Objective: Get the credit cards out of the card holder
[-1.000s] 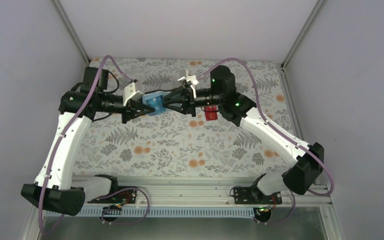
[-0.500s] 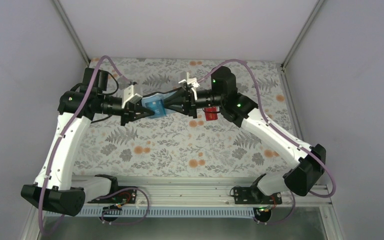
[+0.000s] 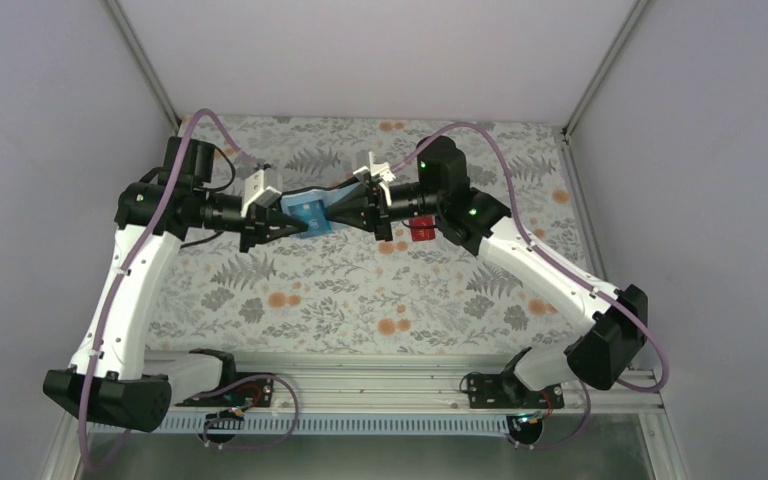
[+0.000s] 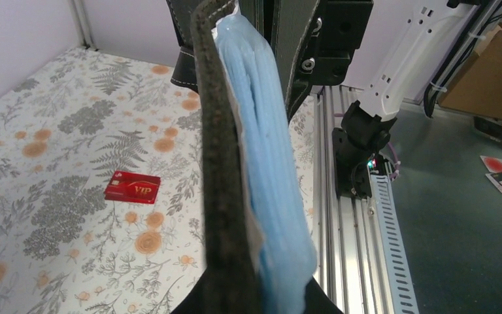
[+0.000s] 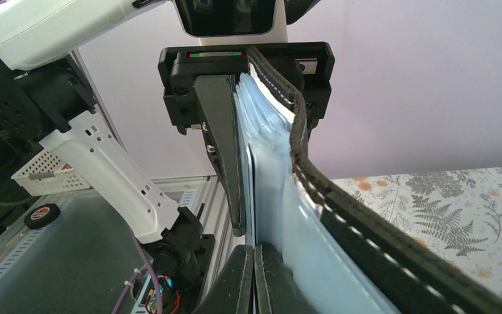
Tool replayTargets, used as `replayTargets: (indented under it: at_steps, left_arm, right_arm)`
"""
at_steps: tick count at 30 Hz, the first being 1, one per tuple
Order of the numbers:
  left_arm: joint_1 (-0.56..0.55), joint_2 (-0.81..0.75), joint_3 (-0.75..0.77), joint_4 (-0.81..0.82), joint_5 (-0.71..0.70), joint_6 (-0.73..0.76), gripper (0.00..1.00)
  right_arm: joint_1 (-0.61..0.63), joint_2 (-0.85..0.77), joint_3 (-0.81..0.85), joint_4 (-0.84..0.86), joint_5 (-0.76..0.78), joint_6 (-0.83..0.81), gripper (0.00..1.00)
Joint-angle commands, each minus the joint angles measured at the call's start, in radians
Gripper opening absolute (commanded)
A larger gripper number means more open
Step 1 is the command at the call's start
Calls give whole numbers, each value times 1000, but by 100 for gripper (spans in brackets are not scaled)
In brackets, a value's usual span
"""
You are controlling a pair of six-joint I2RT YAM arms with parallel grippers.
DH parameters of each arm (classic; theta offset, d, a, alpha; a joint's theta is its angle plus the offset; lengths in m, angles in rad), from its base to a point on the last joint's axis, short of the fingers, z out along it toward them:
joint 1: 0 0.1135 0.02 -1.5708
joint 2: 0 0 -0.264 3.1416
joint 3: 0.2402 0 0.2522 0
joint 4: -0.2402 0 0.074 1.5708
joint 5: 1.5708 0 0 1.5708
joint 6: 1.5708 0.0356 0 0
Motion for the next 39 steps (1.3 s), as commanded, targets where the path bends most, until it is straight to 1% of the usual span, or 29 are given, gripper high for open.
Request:
replayTargets:
  at_steps: [1, 4, 13, 15, 17, 20, 25, 28, 32, 35, 37, 39]
  left_arm:
    - [-5, -15, -13, 67, 114, 9, 8]
    - [-5, -16, -16, 61, 122, 17, 12]
    - [-5, -17, -23, 39, 140, 48, 12]
    - [-5, -15, -25, 42, 141, 47, 10]
    - [-5, -15, -30, 49, 142, 40, 3]
    - [-5, -13, -29, 54, 138, 32, 2]
    - [-6, -10, -29, 54, 141, 33, 2]
    - [-5, -12, -34, 54, 140, 36, 2]
    - [-5, -15, -38, 53, 144, 38, 2]
    - [-4, -16, -39, 55, 149, 37, 2]
    - [-4, -14, -39, 56, 153, 34, 2]
    - [-4, -16, -39, 59, 154, 31, 2]
  right_arm:
    - [8, 22, -14, 17, 7, 27, 4]
    - [-9, 15, -21, 25, 10, 39, 4]
    - [-39, -22, -45, 5, -14, 4, 4]
    - [-39, -25, -37, -17, -52, -21, 4]
    - [-19, -27, -40, -6, -75, -28, 4]
    - [17, -16, -33, 17, -44, -26, 8]
    - [32, 13, -8, 21, -6, -22, 13]
    - [36, 26, -2, 31, 2, -10, 14]
    - [37, 37, 10, 31, 20, -2, 13]
    - [41, 48, 16, 31, 35, 13, 17]
    - [45, 58, 22, 37, 32, 18, 20]
    - [53, 61, 22, 52, -16, 12, 20]
